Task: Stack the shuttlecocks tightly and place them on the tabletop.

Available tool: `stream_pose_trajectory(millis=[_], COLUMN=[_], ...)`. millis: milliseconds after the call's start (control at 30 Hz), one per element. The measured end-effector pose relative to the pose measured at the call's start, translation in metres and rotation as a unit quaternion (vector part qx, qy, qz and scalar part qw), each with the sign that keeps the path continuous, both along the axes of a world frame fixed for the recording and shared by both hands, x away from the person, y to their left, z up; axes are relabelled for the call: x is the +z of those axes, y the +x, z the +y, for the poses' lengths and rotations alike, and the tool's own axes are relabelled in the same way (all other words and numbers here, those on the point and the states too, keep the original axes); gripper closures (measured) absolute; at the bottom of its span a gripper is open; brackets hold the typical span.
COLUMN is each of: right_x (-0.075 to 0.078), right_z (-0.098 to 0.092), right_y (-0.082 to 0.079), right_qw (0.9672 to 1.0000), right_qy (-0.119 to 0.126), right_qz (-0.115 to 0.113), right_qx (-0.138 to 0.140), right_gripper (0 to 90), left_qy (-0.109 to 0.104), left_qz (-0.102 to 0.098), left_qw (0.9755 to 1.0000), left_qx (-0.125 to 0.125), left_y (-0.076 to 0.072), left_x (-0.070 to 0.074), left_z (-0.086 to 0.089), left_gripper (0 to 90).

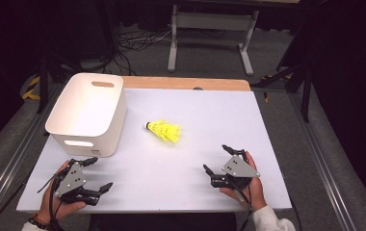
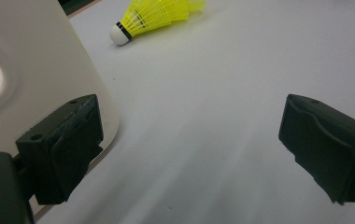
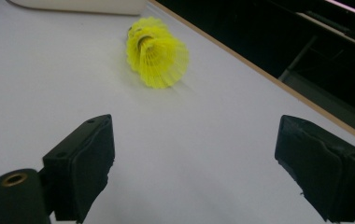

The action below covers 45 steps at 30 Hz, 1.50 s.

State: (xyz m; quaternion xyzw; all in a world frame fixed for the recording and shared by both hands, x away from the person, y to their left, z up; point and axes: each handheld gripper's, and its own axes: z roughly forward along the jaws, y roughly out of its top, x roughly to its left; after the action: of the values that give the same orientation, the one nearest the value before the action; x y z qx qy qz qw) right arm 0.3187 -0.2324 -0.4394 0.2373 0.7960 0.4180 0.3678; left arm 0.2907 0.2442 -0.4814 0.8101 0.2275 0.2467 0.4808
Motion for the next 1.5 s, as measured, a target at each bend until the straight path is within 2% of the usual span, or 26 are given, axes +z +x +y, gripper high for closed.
stream_pose_trajectory(millis=[100,167,300,400,700,867,1067,1400,1433,1500], right_x=[-0.006,-0.007,-0.012,-0.014,-0.018,-0.018,-0.016,-0.018,-0.019,-0.02], right_z=[-0.006,-0.007,-0.012,-0.014,-0.007,-0.006,-0.006,0.003,0.005,0.007], right_y=[-0.003,-0.004,-0.012,-0.014,-0.011,-0.012,-0.01,-0.006,-0.005,-0.004], right_qw=[0.9999,0.9999,0.9998,0.9996,0.9992,0.9992,0.9993,0.9987,0.9984,0.9982], right_qy=[-0.004,-0.005,-0.008,-0.007,-0.003,-0.006,0.003,-0.001,-0.01,-0.012], right_qz=[0.013,0.013,0.012,0.013,0.029,0.03,0.03,0.039,0.041,0.044], right_qx=[-0.003,-0.003,0.015,0.022,0.026,0.026,0.023,0.034,0.036,0.039], right_gripper=[11.3,11.1,8.7,7.4,5.3,5.3,5.1,5.1,5.1,5.2], left_qy=[-0.002,-0.001,0.003,-0.004,-0.007,-0.007,-0.009,-0.01,-0.008,-0.004], left_qz=[0.0,-0.001,-0.004,-0.005,-0.002,-0.006,-0.008,-0.002,-0.001,0.0], left_qw=[1.0,1.0,1.0,0.9999,0.9999,0.9999,0.9999,0.9999,0.9999,1.0], left_qx=[0.002,0.004,0.006,0.011,0.011,0.007,0.008,0.01,0.01,0.009], left_y=[-0.001,-0.001,-0.001,-0.001,0.0,0.001,0.0,-0.004,-0.004,-0.005], left_x=[0.001,0.001,0.001,0.001,0.0,0.001,0.001,-0.001,-0.001,-0.002], left_z=[0.0,0.0,0.002,0.004,0.004,0.003,0.005,0.007,0.007,0.006], left_gripper=[7.3,7.4,7.5,7.4,7.4,7.5,7.4,7.4,7.5,7.5])
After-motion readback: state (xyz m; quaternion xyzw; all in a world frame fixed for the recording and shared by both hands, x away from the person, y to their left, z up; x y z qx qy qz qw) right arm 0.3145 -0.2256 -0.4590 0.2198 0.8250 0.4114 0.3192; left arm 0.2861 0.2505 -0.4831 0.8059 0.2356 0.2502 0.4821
